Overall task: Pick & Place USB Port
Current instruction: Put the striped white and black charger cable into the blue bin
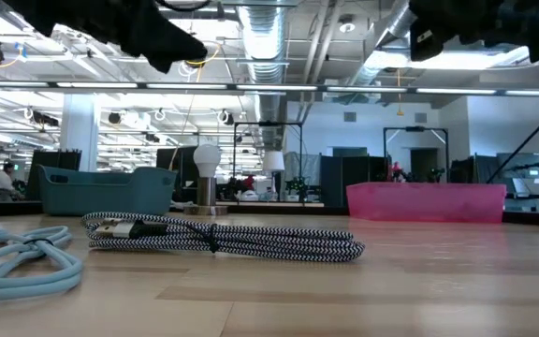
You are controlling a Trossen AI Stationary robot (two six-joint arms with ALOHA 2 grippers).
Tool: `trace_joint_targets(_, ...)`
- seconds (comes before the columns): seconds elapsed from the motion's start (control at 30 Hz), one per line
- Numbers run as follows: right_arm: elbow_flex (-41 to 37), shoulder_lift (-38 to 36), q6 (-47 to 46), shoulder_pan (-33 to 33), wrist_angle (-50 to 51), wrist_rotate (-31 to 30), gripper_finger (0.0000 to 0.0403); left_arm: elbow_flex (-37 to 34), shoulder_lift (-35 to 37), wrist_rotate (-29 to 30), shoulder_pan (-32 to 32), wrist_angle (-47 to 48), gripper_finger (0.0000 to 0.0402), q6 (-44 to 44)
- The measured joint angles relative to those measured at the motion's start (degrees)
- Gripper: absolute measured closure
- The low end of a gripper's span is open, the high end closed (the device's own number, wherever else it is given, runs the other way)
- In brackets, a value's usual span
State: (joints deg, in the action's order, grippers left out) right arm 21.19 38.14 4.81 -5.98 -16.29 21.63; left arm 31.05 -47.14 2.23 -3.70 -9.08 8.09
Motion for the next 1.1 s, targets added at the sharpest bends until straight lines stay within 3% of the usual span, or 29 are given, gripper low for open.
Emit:
trace_joint_targets(0.23, 0.0, 0.1, 1.6, 0.2, 5.6, -9.2, 0.0403, 0.5, -8.8, -0.1, -1.3, -4.0, 0.0335, 0.1)
trace_joint_targets(0.5, 0.0, 0.1, 1.8, 0.7, 9.1, -10.0, 0.0403, 9.7, -18.9, -0.2, -4.3, -3.3, 0.0348, -0.6)
trace_joint_targets(0.7, 0.0, 0.1, 1.8, 0.6, 10.8, -10.0, 0.0403, 15.8, -24.4, 1.0, -4.3, 6.1, 0.0314, -2.2)
trace_joint_targets(0.97, 0.0, 0.0, 1.6, 0.6, 11.2, -10.4, 0.0403, 16.0, -29.3, 0.2, -4.7, 9.2, 0.0258, -10.2)
trace_joint_targets(1.1, 0.0, 0.0, 0.6, 0.6, 11.4, -13.4, 0.0403, 16.0, -31.5, -3.7, -4.7, 10.6, 0.0236, -15.9)
